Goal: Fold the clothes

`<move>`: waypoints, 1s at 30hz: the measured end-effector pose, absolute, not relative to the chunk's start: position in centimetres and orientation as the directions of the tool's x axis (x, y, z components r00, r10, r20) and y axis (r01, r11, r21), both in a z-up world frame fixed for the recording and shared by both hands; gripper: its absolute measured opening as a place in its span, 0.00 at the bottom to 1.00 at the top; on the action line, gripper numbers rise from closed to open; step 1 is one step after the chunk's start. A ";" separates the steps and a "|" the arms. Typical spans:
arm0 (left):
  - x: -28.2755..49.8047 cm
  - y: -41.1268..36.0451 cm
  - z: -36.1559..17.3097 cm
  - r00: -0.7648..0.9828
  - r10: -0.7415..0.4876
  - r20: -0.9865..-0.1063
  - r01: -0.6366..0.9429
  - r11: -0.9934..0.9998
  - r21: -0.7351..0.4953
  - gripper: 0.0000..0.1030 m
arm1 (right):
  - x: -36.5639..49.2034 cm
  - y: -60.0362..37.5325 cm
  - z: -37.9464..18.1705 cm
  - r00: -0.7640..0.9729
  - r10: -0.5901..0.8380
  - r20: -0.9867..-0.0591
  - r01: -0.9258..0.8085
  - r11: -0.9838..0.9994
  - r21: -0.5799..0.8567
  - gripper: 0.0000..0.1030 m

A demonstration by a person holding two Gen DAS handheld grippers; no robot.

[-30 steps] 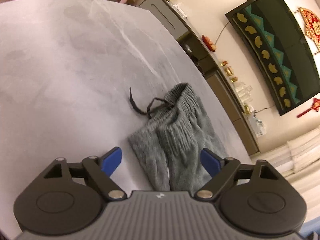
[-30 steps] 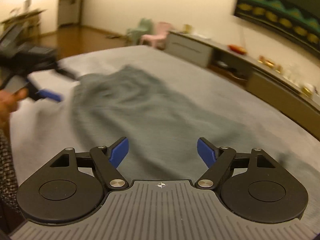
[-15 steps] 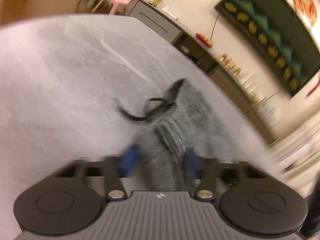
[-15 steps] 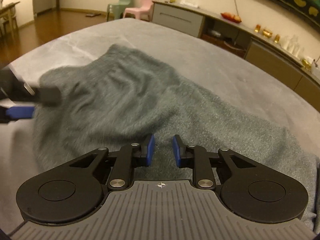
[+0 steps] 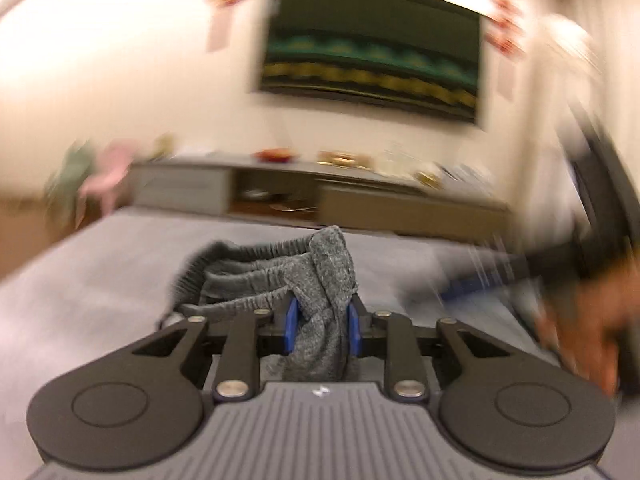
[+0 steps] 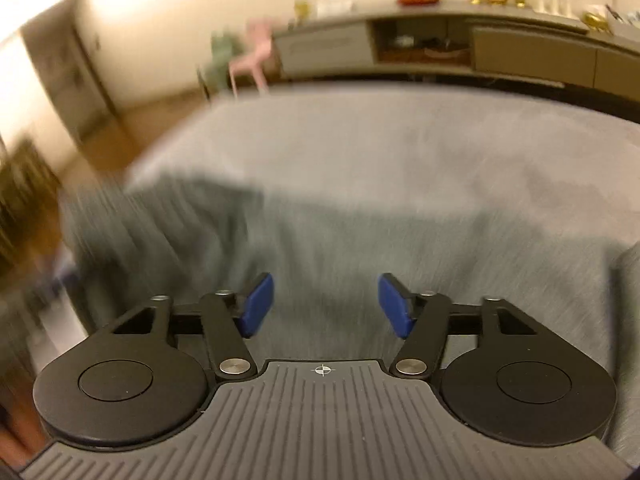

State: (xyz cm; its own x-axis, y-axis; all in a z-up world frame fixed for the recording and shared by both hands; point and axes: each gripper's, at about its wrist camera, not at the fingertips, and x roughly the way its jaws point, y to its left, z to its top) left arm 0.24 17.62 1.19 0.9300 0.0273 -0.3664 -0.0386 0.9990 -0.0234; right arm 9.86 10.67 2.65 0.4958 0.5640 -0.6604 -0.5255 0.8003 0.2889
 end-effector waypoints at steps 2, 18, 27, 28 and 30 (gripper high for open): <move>0.4 15.1 0.5 0.928 0.008 -0.374 0.014 0.998 0.056 0.23 | 10.7 9.9 4.7 0.461 0.621 -0.633 -0.565 0.756 0.330 0.79; -1.0 10.9 -2.2 0.918 -0.029 -0.396 0.128 0.966 0.226 0.24 | 11.7 22.1 3.1 0.327 0.479 -0.815 -0.798 0.602 0.034 0.23; -3.1 8.1 -0.7 0.824 -0.392 -0.409 0.439 0.898 0.024 0.30 | 12.8 3.6 -2.0 0.428 0.543 -0.722 -0.465 0.818 0.339 0.41; -2.7 7.8 -1.2 0.811 -0.395 -0.431 0.446 0.895 0.019 0.30 | 13.1 1.4 -3.9 0.431 0.529 -0.731 -0.406 0.837 0.366 0.43; -2.4 7.7 -1.8 0.808 -0.374 -0.455 0.426 0.905 0.012 0.29 | 13.7 -1.4 -6.6 0.434 0.536 -0.724 -0.325 0.843 0.429 0.47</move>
